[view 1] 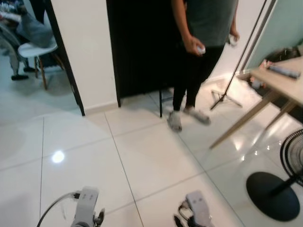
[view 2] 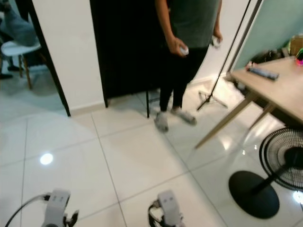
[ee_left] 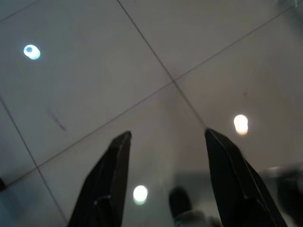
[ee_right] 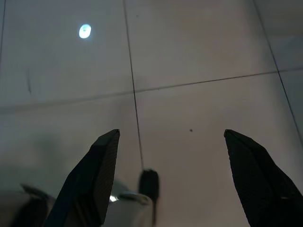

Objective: Setting the table

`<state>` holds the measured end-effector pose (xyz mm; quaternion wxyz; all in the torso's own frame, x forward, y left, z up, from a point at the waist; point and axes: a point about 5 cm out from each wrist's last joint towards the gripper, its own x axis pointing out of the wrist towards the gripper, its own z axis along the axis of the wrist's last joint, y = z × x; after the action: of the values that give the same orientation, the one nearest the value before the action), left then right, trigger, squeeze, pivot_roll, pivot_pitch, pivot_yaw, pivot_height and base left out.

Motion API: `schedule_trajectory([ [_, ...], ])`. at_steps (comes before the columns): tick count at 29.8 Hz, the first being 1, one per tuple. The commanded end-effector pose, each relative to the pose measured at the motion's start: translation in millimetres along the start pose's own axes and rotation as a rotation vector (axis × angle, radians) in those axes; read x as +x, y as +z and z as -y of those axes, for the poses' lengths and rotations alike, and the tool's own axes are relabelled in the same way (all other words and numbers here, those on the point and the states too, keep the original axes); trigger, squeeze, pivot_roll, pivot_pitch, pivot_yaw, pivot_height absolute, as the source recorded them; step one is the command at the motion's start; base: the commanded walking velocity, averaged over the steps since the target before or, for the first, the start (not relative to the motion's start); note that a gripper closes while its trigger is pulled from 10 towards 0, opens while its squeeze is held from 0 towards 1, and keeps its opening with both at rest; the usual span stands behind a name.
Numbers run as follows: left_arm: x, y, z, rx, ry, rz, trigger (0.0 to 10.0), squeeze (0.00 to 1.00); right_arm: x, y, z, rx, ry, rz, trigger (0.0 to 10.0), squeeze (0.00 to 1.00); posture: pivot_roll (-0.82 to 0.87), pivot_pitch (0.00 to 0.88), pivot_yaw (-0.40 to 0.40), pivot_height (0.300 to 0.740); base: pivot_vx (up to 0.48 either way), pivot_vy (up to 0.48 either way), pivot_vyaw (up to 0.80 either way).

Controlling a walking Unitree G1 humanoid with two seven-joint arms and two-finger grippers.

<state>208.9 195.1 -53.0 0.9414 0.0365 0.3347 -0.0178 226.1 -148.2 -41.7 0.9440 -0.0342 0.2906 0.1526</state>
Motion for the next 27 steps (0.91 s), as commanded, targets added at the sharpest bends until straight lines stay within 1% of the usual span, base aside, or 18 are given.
schedule_trajectory([
  [1,-1.4,-7.3,0.7,-0.004,0.002,-0.029,10.0,0.0,-3.7,-13.1,-4.0,0.017,0.005,-0.039,10.0,0.0,-0.04,0.0,0.078,0.74,0.0,0.0,-0.78],
  [27,0.7,-5.5,1.4,-0.002,0.006,-0.02,10.0,0.0,-1.7,-11.9,-2.3,0.014,0.004,-0.035,10.0,0.0,-0.04,0.0,0.074,0.74,0.0,0.0,-0.78],
])
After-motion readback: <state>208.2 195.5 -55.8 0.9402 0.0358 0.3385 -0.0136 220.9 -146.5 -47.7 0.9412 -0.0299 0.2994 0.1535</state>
